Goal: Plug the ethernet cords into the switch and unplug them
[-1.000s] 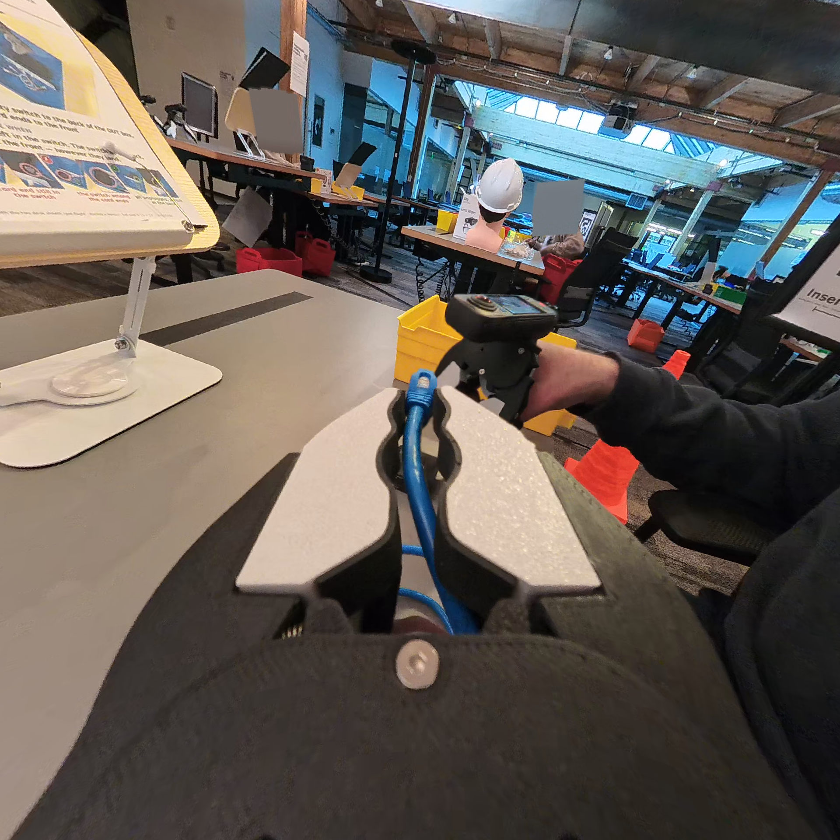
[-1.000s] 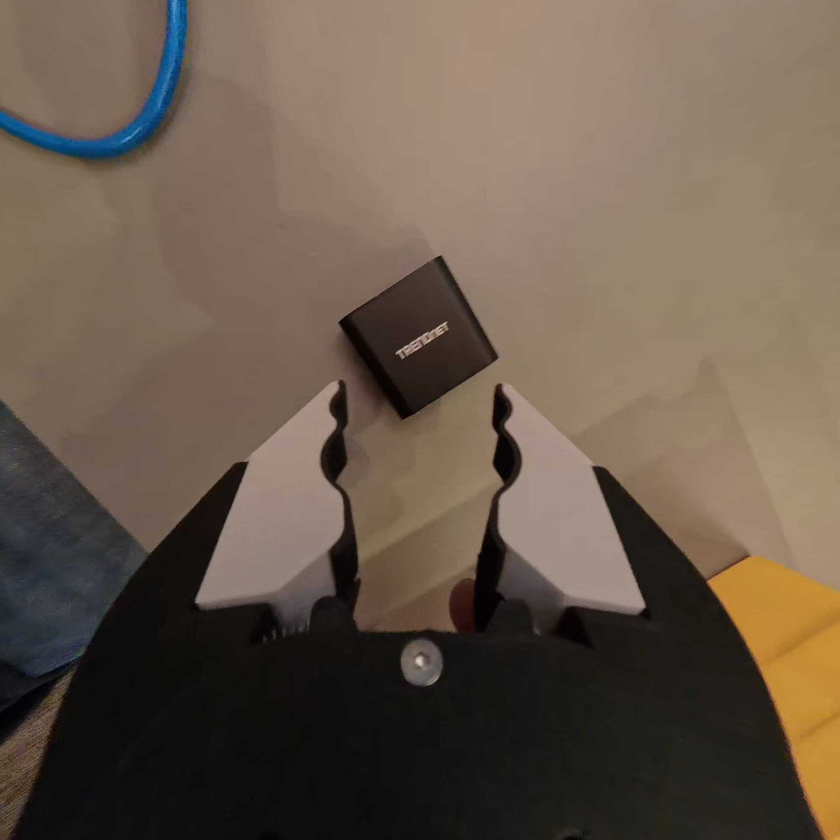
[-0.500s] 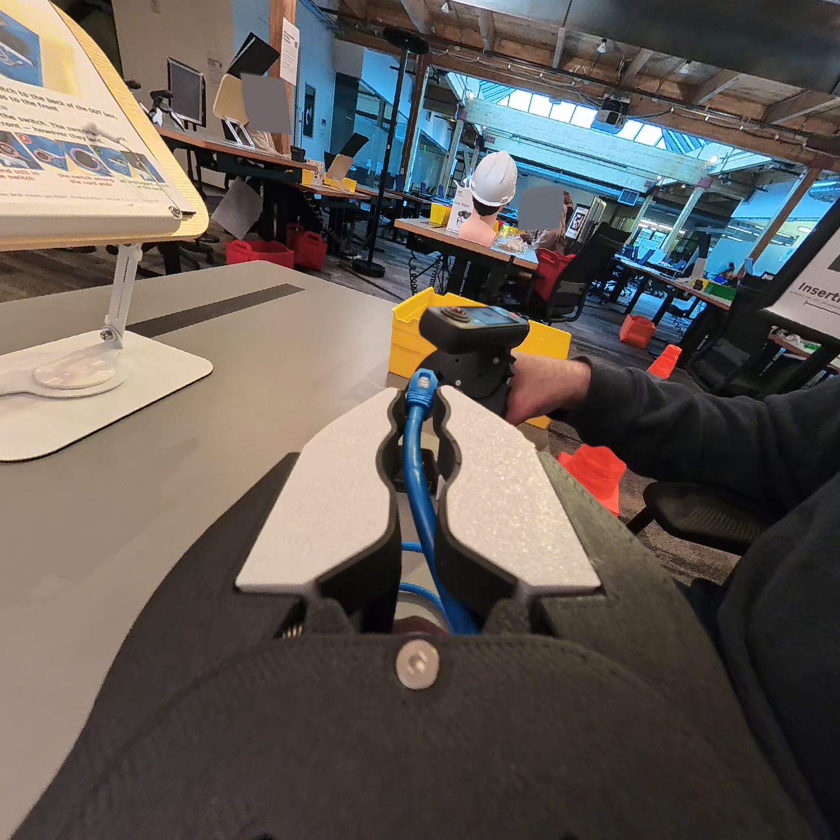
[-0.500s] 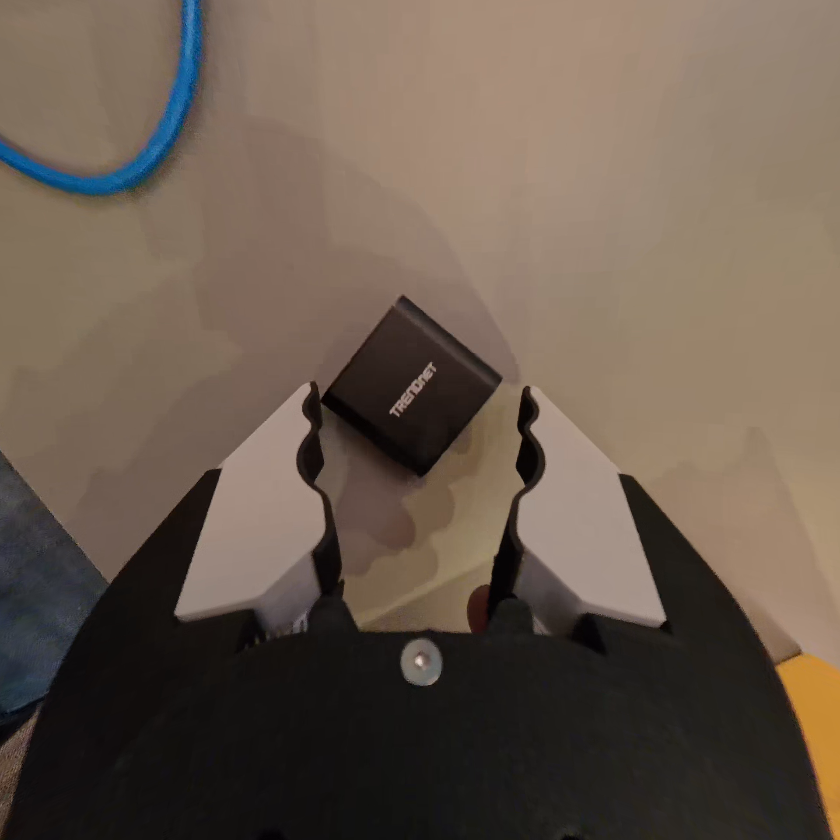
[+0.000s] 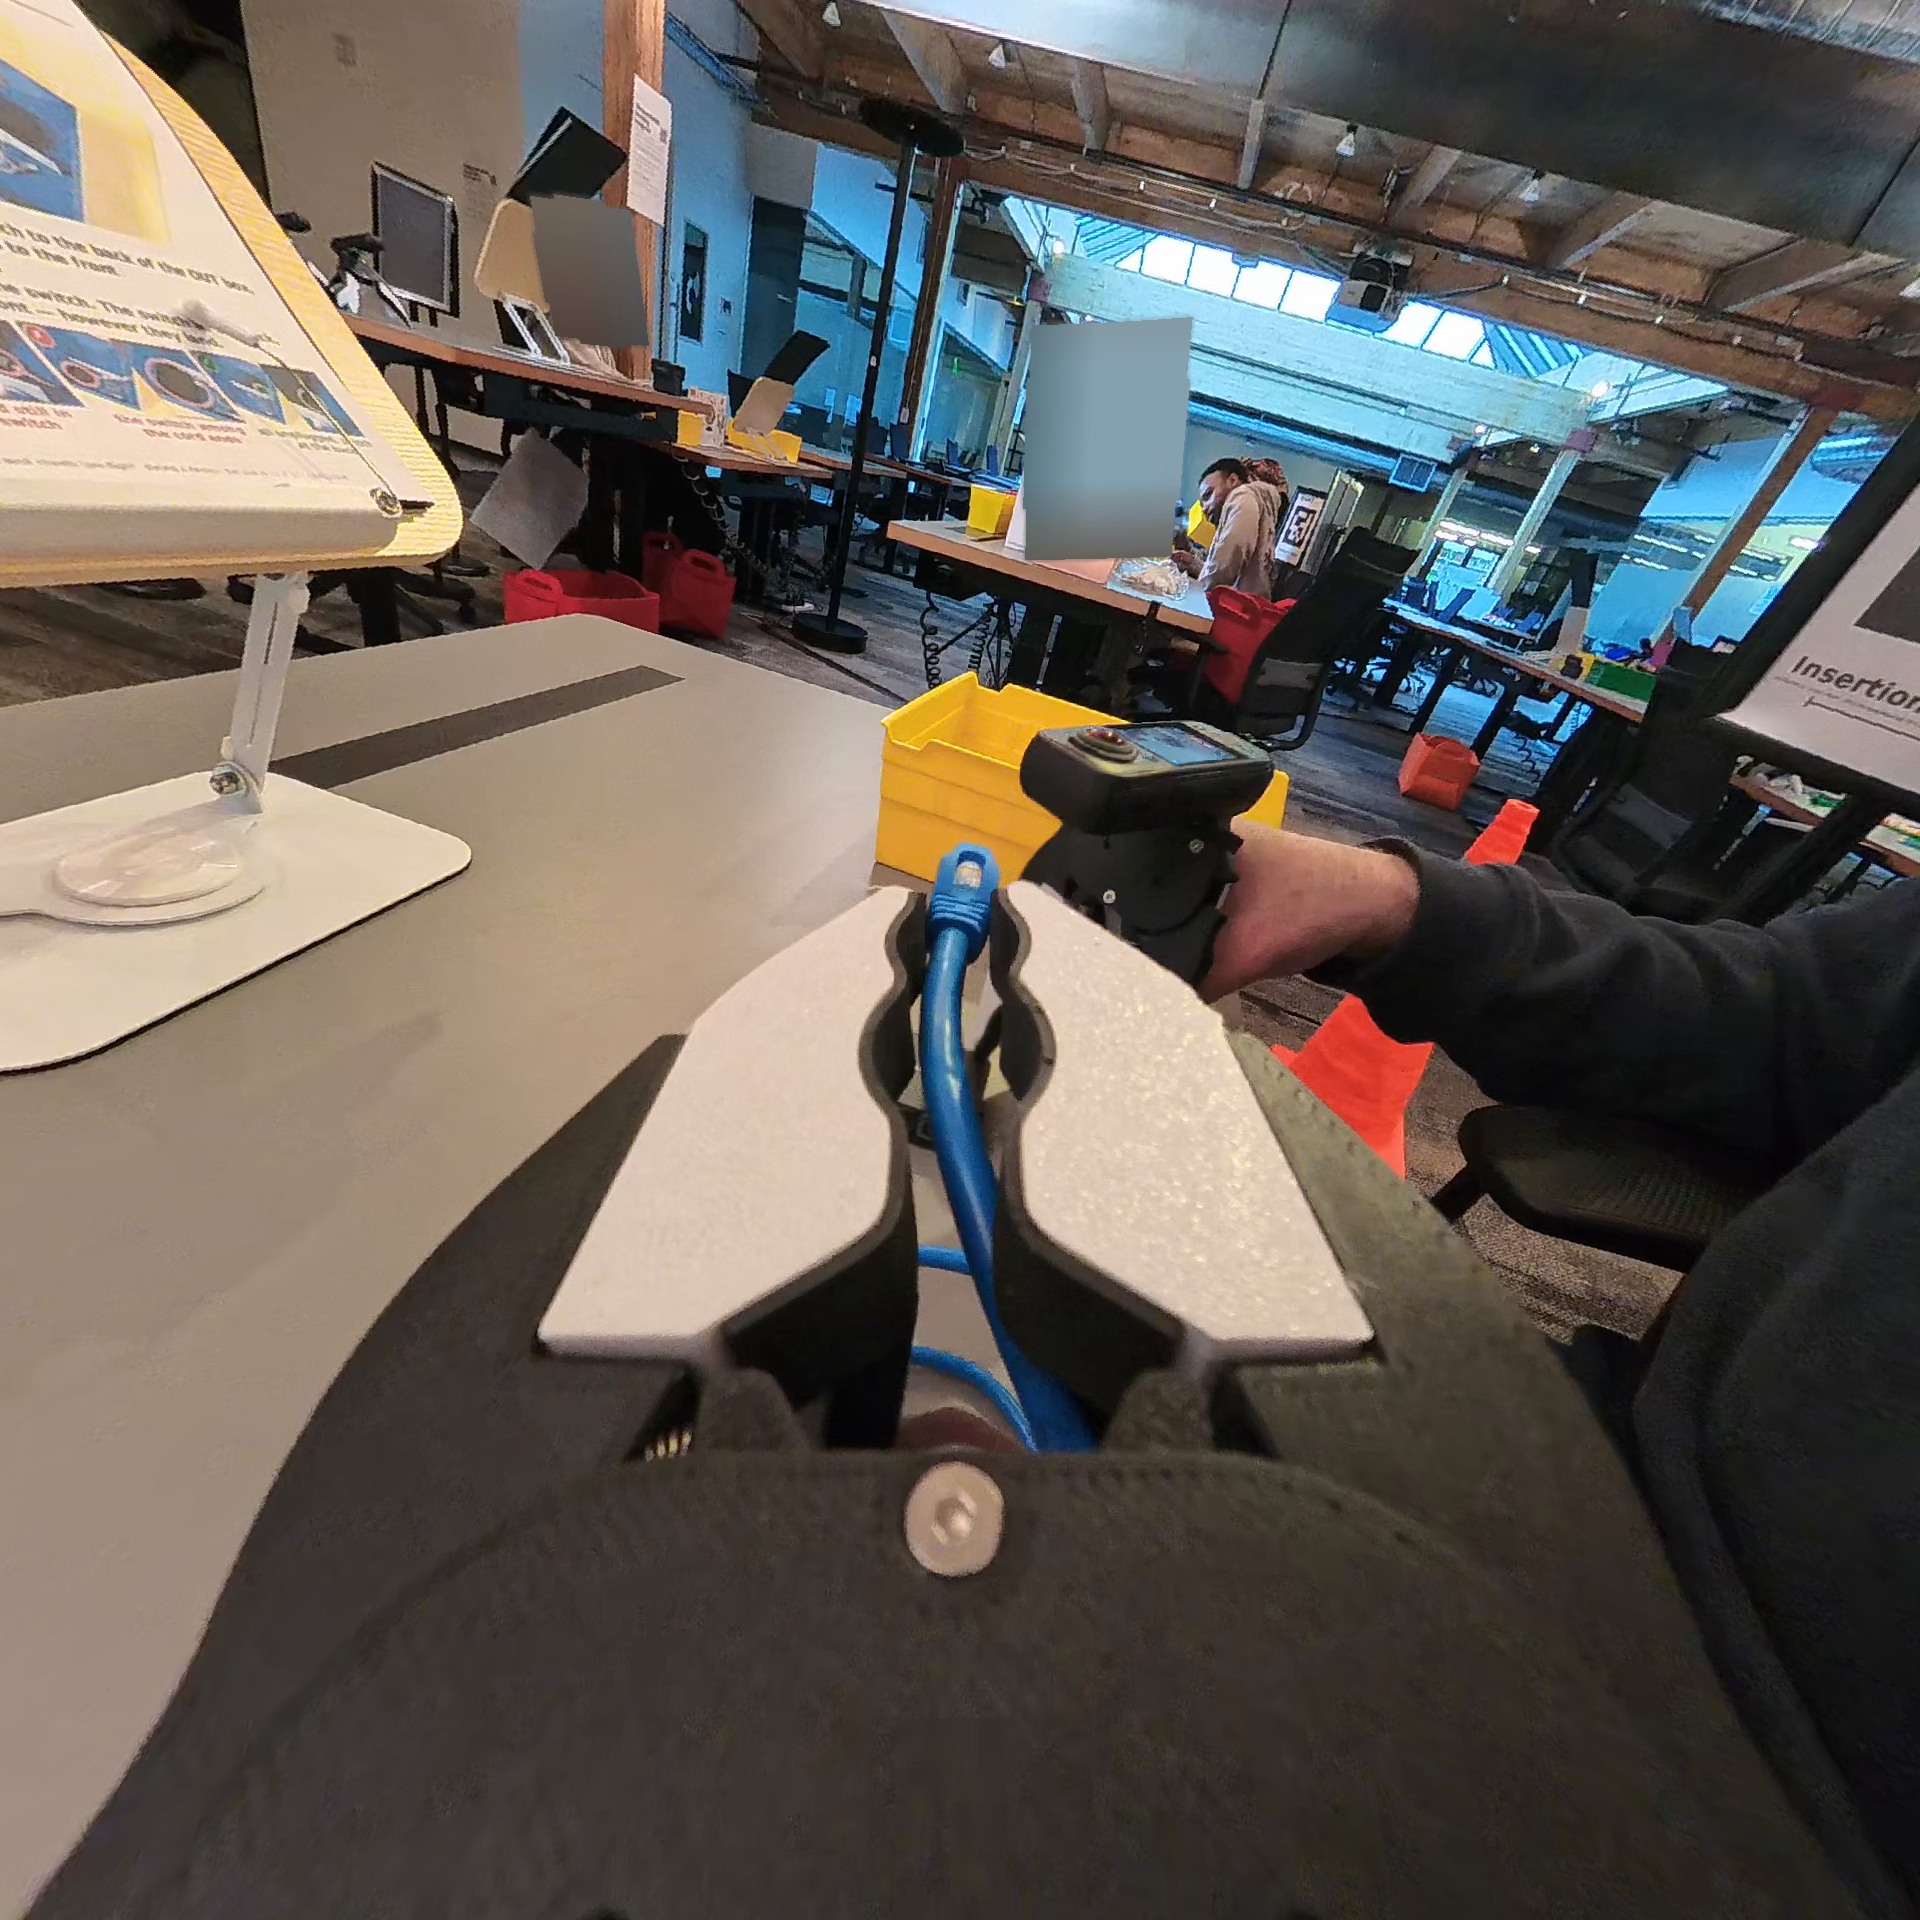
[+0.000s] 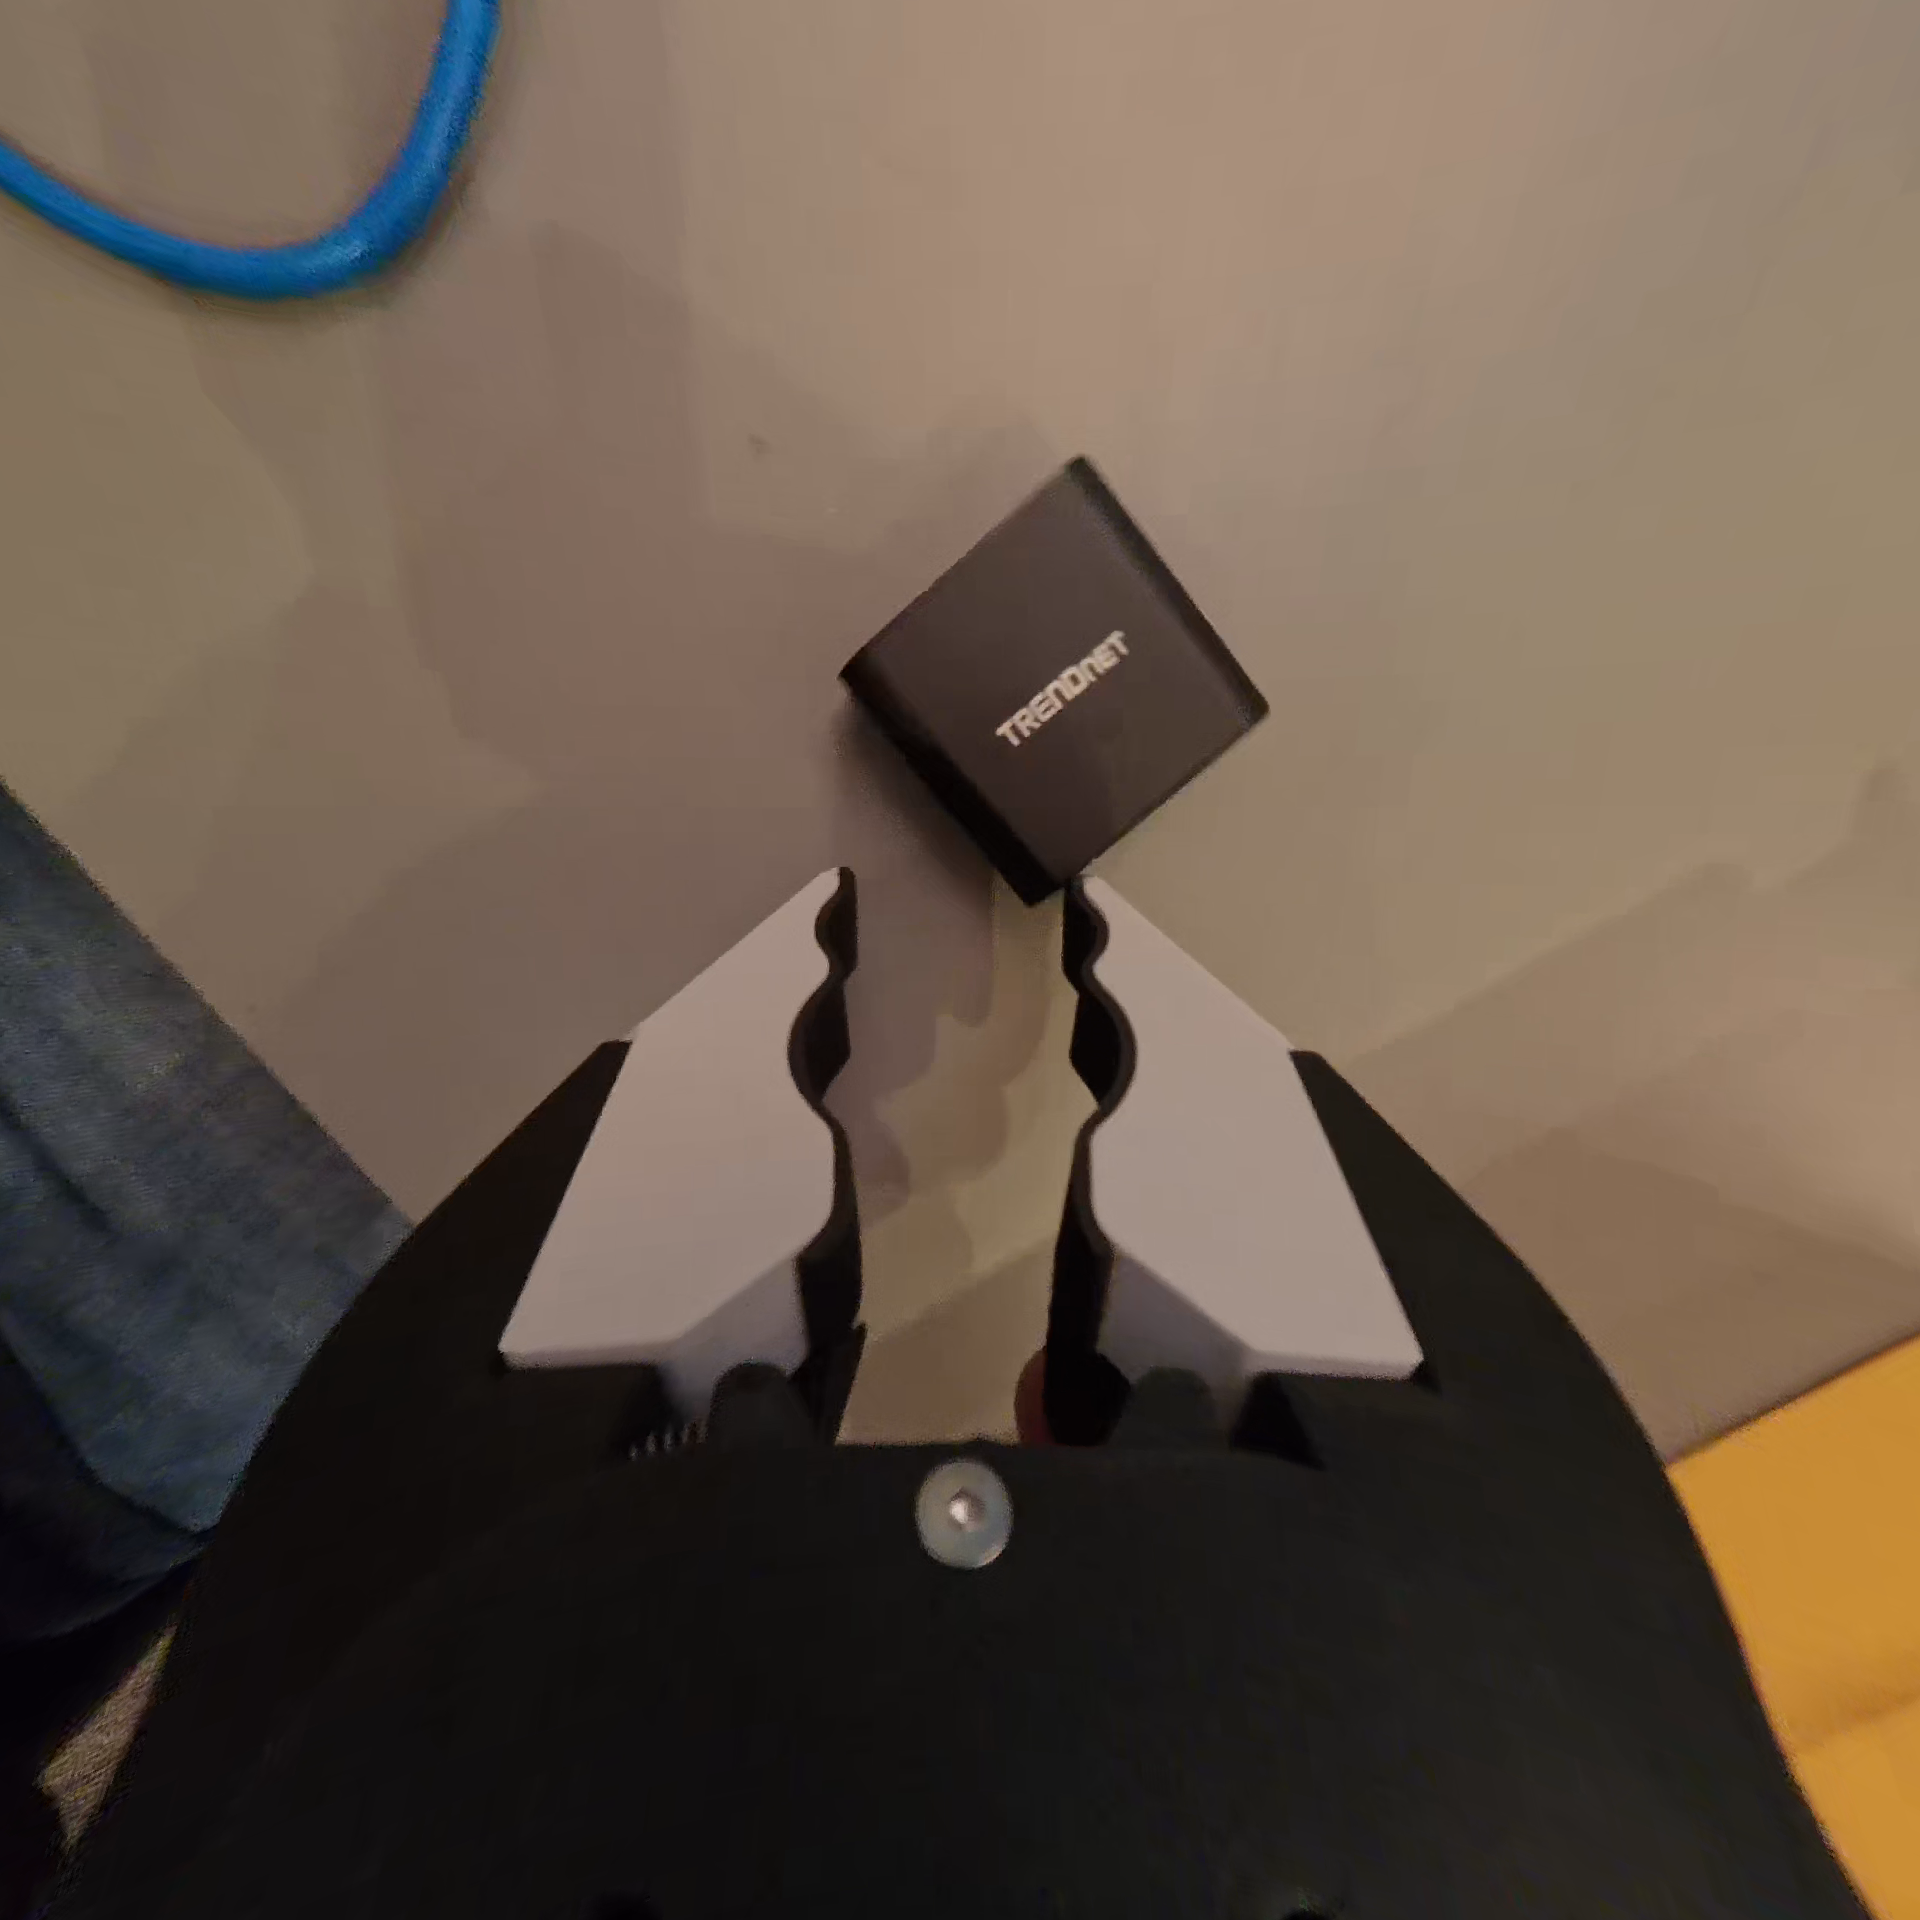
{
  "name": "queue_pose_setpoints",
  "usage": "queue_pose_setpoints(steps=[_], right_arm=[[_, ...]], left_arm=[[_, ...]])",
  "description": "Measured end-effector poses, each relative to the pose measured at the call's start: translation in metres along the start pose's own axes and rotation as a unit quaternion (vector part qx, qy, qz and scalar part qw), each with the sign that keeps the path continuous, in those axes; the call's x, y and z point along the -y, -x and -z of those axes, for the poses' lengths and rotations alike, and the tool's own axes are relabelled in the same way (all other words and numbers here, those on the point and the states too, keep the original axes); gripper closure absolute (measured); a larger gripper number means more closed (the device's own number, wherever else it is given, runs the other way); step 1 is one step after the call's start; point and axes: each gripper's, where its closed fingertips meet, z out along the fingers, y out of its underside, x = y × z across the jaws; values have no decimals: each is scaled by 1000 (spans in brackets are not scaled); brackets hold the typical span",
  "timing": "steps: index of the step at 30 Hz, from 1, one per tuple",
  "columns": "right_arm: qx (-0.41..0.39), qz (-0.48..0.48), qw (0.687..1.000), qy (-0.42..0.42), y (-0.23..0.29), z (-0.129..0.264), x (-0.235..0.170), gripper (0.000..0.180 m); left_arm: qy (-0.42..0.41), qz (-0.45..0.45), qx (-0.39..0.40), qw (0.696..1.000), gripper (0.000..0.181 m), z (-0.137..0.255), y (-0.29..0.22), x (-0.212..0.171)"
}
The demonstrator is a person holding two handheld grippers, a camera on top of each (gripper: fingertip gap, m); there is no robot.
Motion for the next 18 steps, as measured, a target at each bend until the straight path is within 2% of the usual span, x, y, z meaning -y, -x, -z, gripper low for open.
queue_pose_setpoints(steps=[1, 6, 10, 15, 18], right_arm=[[13, -8, 1000, -4, 5, 0, 2, 147], [49, 2, 999, -16, 33, -4, 11, 144], [39, 9, 998, -49, 24, 6, 16, 139], [-33, -8, 994, -107, -11, 6, 23, 96], [-32, -6, 994, -104, -14, -10, 21, 95]], left_arm=[[0, 0, -1, 1000, 170, 0, 0, 0], [1, -1, -6, 1000, 169, 0, -3, -1], [1, -3, -14, 1000, 170, 0, -5, -1], [-3, 5, -31, 999, 170, 1, -7, -1], [-4, 10, -41, 999, 170, 0, -9, -3]])
